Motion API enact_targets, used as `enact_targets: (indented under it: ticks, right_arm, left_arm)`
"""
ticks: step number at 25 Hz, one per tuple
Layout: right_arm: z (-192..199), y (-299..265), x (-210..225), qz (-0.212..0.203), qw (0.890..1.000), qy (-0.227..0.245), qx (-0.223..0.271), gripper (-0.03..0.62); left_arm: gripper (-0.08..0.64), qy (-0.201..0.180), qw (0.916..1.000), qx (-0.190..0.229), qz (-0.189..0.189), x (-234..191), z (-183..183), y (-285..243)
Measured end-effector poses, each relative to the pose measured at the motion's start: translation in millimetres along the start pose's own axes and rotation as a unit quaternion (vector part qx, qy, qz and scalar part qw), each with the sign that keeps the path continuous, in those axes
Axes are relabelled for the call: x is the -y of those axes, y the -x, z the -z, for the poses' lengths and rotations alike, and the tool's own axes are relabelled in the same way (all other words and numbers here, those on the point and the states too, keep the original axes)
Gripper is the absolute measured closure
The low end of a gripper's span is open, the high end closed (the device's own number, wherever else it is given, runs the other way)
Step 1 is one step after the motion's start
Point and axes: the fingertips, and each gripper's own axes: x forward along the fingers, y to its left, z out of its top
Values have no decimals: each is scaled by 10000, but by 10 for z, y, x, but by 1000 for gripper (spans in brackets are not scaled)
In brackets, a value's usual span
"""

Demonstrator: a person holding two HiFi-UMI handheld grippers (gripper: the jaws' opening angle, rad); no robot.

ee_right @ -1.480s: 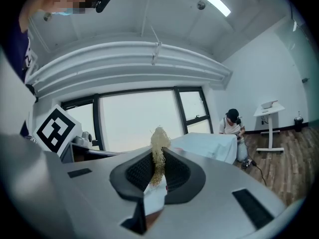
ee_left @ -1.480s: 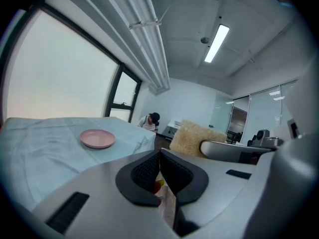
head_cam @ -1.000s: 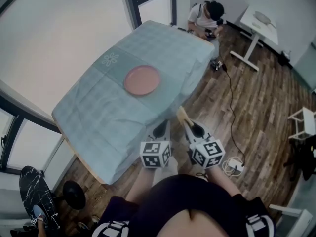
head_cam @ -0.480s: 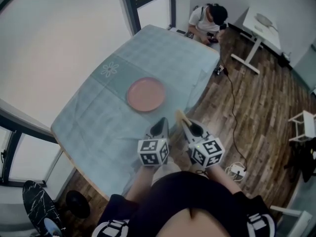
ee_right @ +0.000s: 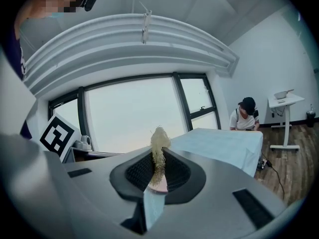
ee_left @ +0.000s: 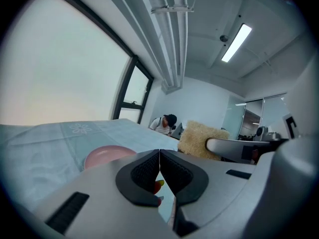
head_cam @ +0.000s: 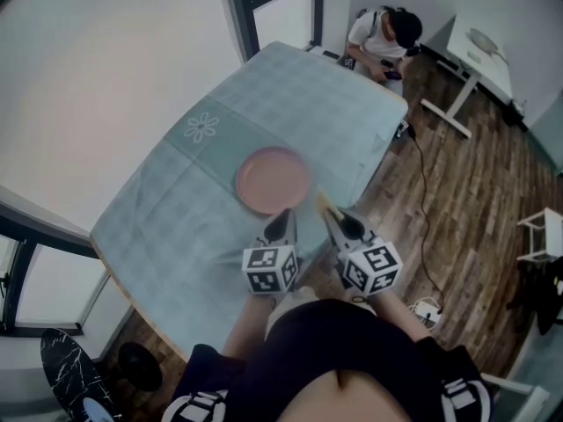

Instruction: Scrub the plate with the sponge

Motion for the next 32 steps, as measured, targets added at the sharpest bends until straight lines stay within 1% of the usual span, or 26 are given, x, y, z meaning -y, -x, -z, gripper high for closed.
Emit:
enact_targets:
  ticks: [2,7,13,17,20,24,28,32]
  right_arm:
    - [-11,-150,7,-47,10000,-1,-34,557]
    - [-55,-491,-52,-222,9996,119,-159,557]
    - [-157,-834,-109,-530,9974,390,-287,557]
    - [-148,-1088,-72,-793,9951,399,-426,557]
    - [-108,-1324,-11,-986,9927,398,-569,557]
    - [-124,-1674,-1,-1347,9857,567,-839,557]
    - [-116,-1915,33,-1647,9773,772,-1087,557]
    - [-48,-2114,74,-1879,9687,950,-1313,557]
  left_arm:
    - [551,-2,10000,4,-51,-112,-39,-53]
    - [551,208,9995,9,-223,-410,-94,-133]
    - [549,419,9973,96,-590,-697,-164,-181]
    - [549,518,9948,174,-855,-859,-176,-233]
    - [550,618,9913,232,-1143,-1050,-177,-294]
    - [549,887,9834,324,-1550,-1321,-221,-341]
    - [549,1140,9755,361,-1844,-1456,-207,-383]
    - [549,1227,9693,299,-2109,-1560,-166,-434]
